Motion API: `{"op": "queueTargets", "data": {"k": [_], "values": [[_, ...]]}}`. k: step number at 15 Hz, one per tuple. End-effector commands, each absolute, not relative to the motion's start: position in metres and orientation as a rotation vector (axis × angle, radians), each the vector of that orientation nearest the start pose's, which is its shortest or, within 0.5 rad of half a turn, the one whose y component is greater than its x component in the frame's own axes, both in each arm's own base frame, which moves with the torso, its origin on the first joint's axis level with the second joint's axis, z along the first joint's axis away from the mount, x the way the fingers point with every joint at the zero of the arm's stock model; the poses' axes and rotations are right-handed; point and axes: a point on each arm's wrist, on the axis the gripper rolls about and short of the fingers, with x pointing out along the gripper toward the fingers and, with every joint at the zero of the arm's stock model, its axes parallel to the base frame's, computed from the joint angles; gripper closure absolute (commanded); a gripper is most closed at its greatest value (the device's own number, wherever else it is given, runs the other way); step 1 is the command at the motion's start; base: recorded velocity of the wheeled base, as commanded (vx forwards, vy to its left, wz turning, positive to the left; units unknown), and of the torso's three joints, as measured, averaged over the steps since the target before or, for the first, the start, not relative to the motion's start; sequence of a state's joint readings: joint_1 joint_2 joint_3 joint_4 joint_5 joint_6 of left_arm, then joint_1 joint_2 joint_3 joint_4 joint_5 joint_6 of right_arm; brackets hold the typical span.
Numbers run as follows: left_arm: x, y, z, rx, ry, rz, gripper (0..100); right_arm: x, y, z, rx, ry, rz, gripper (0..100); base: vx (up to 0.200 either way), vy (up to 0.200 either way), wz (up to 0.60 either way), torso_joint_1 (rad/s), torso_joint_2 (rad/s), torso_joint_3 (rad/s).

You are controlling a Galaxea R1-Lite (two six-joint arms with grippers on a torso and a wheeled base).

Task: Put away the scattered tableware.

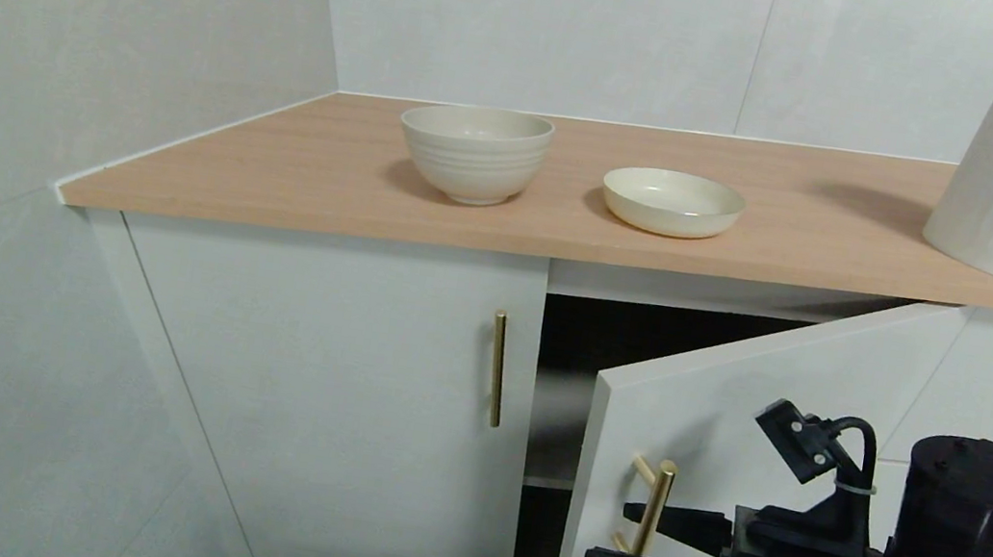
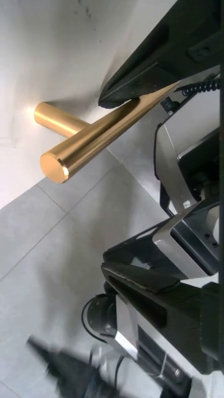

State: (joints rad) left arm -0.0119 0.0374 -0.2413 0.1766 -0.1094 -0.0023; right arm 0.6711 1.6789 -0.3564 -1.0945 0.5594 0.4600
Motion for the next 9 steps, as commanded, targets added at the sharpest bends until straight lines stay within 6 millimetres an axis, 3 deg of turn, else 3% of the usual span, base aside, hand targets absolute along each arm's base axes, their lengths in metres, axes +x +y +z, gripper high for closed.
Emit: {"op": "queueTargets", "data": {"k": [1, 3, 5, 9], "values": [[-0.034, -0.006, 0.188, -0.028, 0.097, -0.324, 0, 0.182, 0.162, 0.126, 0.384, 0.517, 1.16, 0, 0.0, 0.0, 0.0, 0.0, 0.0, 0.0], [-0.001, -0.009, 0.219, -0.049, 0.182, -0.413, 0, 0.179, 0.164, 0.126, 0.381, 0.521, 1.17, 0, 0.0, 0.0, 0.0, 0.0, 0.0, 0.0], [0.04, -0.012, 0.234, -0.069, 0.23, -0.516, 0, 0.177, 0.165, 0.125, 0.377, 0.529, 1.179, 0, 0.0, 0.0, 0.0, 0.0, 0.0, 0.0], [0.117, -0.03, 0.227, -0.123, 0.373, -0.719, 0, 0.173, 0.166, 0.124, 0.373, 0.539, 1.192, 0, 0.0, 0.0, 0.0, 0.0, 0.0, 0.0]]}}
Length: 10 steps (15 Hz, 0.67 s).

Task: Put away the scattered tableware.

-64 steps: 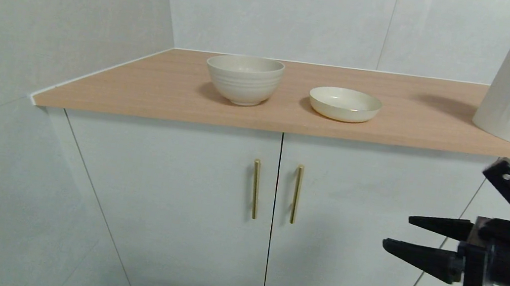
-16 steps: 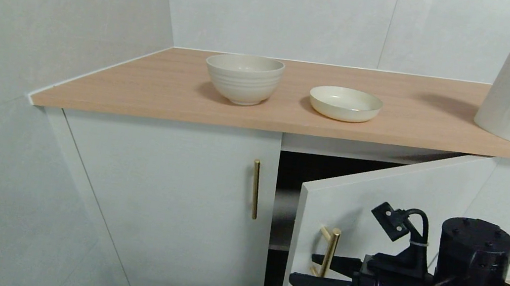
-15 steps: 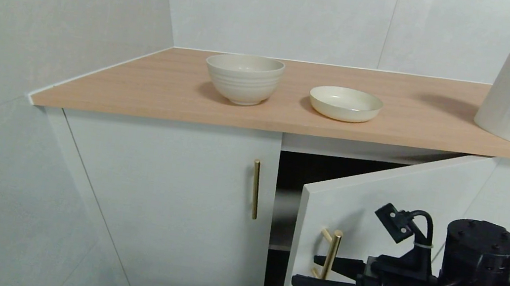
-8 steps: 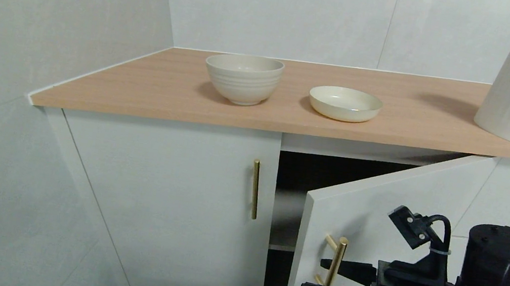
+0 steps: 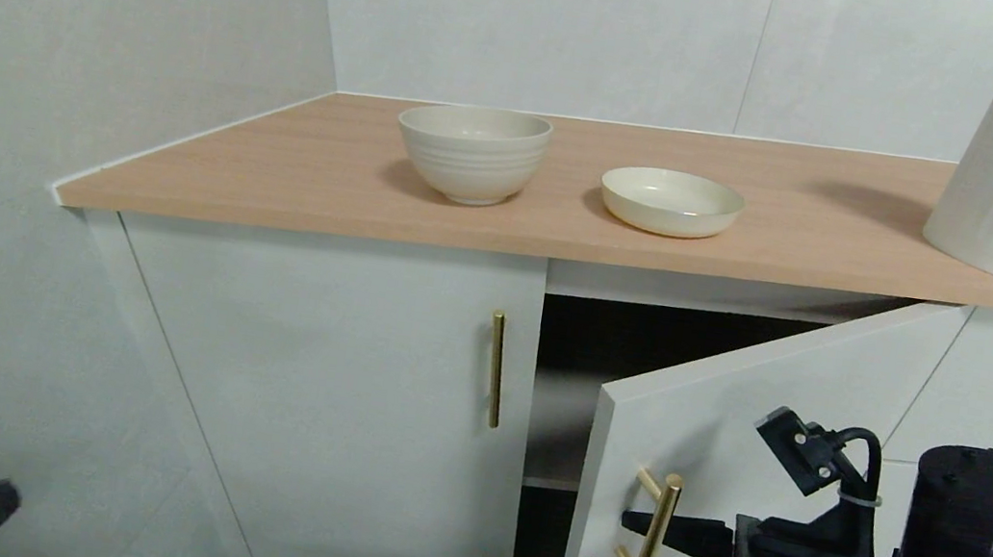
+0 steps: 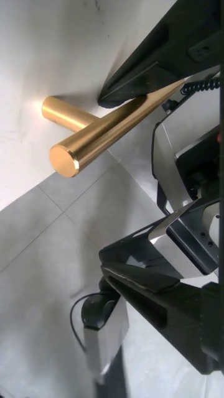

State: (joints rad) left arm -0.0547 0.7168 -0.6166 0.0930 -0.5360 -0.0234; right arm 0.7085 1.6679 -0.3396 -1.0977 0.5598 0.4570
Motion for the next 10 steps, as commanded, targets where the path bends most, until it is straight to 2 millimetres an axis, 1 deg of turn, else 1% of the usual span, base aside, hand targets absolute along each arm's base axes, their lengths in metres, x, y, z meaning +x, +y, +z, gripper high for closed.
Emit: {"op": "queueTargets", "data": {"k": [1, 2, 5, 7, 9, 10], "values": [[0.13, -0.038, 0.223, -0.154, 0.404, -0.754, 0, 0.17, 0.169, 0.122, 0.369, 0.551, 1.205, 0, 0.0, 0.0, 0.0, 0.0, 0.0, 0.0], [0.143, -0.046, 0.221, -0.183, 0.421, -0.783, 0, 0.17, 0.169, 0.122, 0.368, 0.553, 1.207, 0, 0.0, 0.0, 0.0, 0.0, 0.0, 0.0], [0.194, -0.084, 0.211, -0.242, 0.414, -0.887, 0, 0.168, 0.17, 0.122, 0.366, 0.552, 1.214, 0, 0.0, 0.0, 0.0, 0.0, 0.0, 0.0], [0.217, -0.104, 0.192, -0.237, 0.444, -0.916, 0, 0.167, 0.171, 0.121, 0.365, 0.559, 1.215, 0, 0.0, 0.0, 0.0, 0.0, 0.0, 0.0], [0.229, -0.12, 0.169, -0.261, 0.505, -0.931, 0, 0.168, 0.171, 0.12, 0.364, 0.564, 1.215, 0, 0.0, 0.0, 0.0, 0.0, 0.0, 0.0], [0.231, -0.125, 0.163, -0.269, 0.52, -0.935, 0, 0.168, 0.171, 0.12, 0.364, 0.565, 1.215, 0, 0.0, 0.0, 0.0, 0.0, 0.0, 0.0]]}}
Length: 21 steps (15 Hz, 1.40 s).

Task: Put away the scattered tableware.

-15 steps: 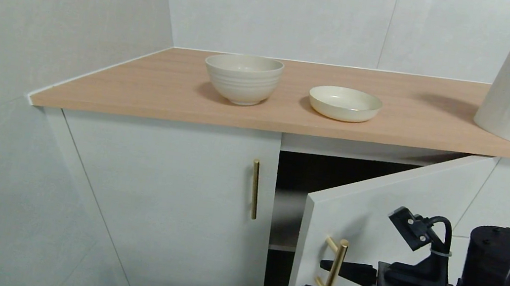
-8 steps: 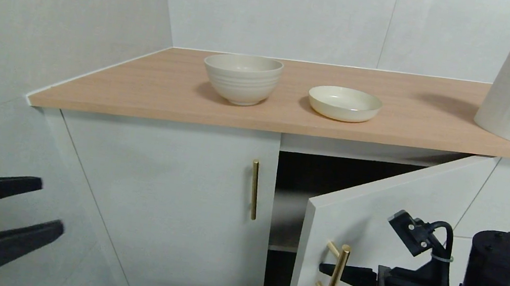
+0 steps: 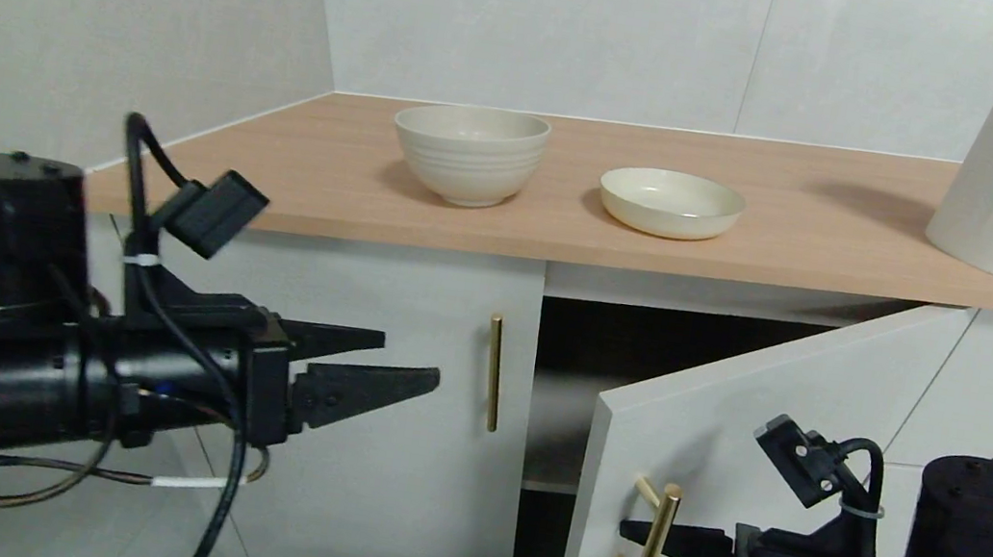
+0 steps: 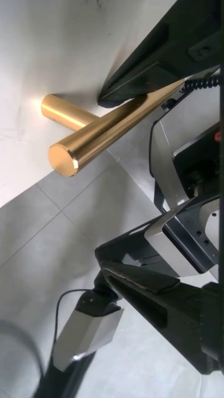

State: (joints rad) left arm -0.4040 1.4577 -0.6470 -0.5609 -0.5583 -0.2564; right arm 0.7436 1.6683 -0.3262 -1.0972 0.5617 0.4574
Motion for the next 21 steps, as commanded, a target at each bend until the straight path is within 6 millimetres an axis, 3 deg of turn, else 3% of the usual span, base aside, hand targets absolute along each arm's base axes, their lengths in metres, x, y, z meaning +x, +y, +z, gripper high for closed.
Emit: {"op": "queueTargets", "data": {"k": [1, 6, 7, 12, 15, 18, 21], "values": [[0.235, -0.132, 0.156, -0.289, 0.524, -0.924, 0, 0.168, 0.171, 0.12, 0.364, 0.564, 1.215, 0, 0.0, 0.0, 0.0, 0.0, 0.0, 0.0], [0.246, -0.182, 0.117, -0.31, 0.466, -0.85, 0, 0.167, 0.17, 0.12, 0.364, 0.565, 1.213, 0, 0.0, 0.0, 0.0, 0.0, 0.0, 0.0], [0.249, -0.188, 0.112, -0.308, 0.454, -0.842, 100, 0.167, 0.17, 0.119, 0.364, 0.567, 1.213, 0, 0.0, 0.0, 0.0, 0.0, 0.0, 0.0], [0.252, -0.195, 0.112, -0.314, 0.385, -0.884, 100, 0.167, 0.17, 0.118, 0.363, 0.574, 1.214, 0, 0.0, 0.0, 0.0, 0.0, 0.0, 0.0], [0.25, -0.205, 0.099, -0.311, 0.386, -0.966, 100, 0.167, 0.17, 0.117, 0.363, 0.576, 1.211, 0, 0.0, 0.0, 0.0, 0.0, 0.0, 0.0], [0.243, -0.213, 0.073, -0.312, 0.397, -1.106, 100, 0.167, 0.17, 0.117, 0.363, 0.576, 1.211, 0, 0.0, 0.0, 0.0, 0.0, 0.0, 0.0], [0.242, -0.22, 0.064, -0.304, 0.372, -1.135, 100, 0.167, 0.17, 0.118, 0.363, 0.573, 1.212, 0, 0.0, 0.0, 0.0, 0.0, 0.0, 0.0]]}}
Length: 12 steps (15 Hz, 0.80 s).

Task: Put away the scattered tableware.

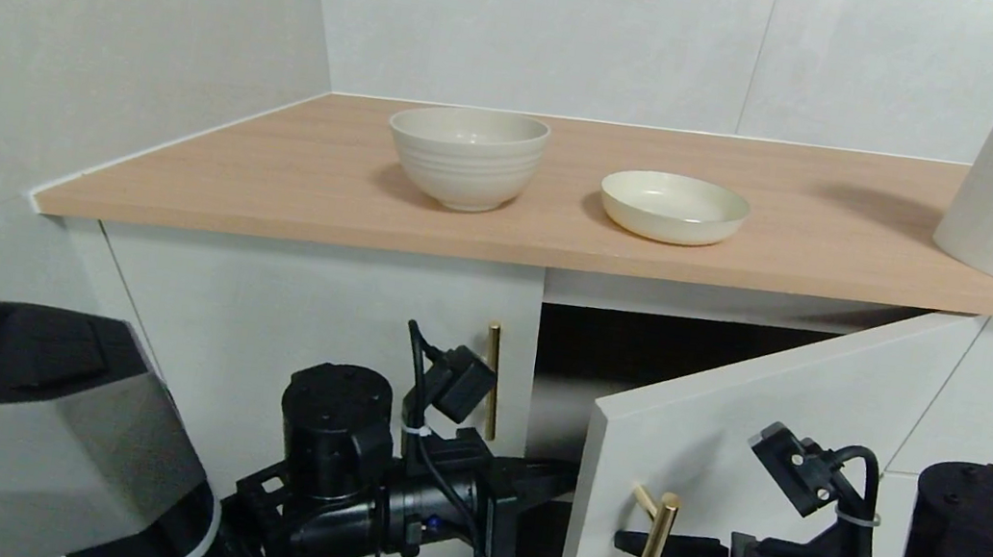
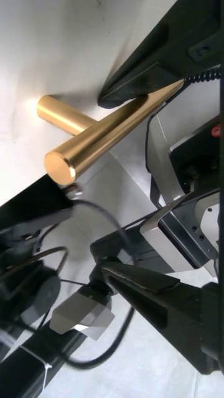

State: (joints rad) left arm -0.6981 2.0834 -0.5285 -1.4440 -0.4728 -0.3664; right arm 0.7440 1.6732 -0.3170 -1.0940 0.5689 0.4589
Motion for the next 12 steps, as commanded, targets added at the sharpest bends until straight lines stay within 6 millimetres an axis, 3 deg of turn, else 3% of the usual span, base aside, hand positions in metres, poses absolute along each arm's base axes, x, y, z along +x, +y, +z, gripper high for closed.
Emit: {"op": "queueTargets", "data": {"k": [1, 7, 12], "values": [[0.24, -0.224, 0.065, -0.299, 0.364, -1.148, 100, 0.167, 0.17, 0.118, 0.363, 0.573, 1.211, 0, 0.0, 0.0, 0.0, 0.0, 0.0, 0.0], [0.236, -0.238, 0.065, -0.298, 0.332, -1.175, 100, 0.168, 0.169, 0.118, 0.353, 0.563, 1.202, 0, 0.0, 0.0, 0.0, 0.0, 0.0, 0.0], [0.241, -0.243, 0.069, -0.304, 0.306, -1.181, 100, 0.185, 0.143, 0.12, 0.361, 0.506, 1.068, 0, 0.0, 0.0, 0.0, 0.0, 0.0, 0.0]]}}
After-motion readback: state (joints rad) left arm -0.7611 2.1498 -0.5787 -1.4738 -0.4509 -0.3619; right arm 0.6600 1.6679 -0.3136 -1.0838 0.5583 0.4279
